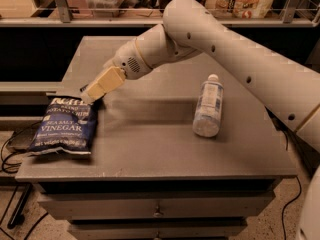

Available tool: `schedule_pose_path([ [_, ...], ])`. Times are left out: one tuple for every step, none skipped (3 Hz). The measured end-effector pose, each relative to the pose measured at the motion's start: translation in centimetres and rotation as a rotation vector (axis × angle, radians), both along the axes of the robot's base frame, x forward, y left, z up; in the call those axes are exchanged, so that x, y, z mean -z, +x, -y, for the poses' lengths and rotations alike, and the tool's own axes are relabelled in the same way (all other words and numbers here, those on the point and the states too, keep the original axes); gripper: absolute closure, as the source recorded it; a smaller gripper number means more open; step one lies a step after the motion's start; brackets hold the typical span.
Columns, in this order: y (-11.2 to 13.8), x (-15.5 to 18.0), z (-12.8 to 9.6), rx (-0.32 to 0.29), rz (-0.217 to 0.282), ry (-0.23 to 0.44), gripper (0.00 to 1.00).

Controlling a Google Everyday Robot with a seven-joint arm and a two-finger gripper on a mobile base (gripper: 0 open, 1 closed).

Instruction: Move rxbar blueberry near blue chip bag

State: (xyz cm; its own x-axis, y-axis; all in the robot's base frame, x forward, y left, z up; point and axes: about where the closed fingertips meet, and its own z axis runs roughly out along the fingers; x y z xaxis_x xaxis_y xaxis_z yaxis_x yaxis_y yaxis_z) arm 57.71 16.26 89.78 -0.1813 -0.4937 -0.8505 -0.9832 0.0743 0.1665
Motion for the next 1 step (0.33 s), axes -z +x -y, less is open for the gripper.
schedule_pose_path([
  [0.00,0.00,-0.01,0.000,0.000,0.000,0.00],
])
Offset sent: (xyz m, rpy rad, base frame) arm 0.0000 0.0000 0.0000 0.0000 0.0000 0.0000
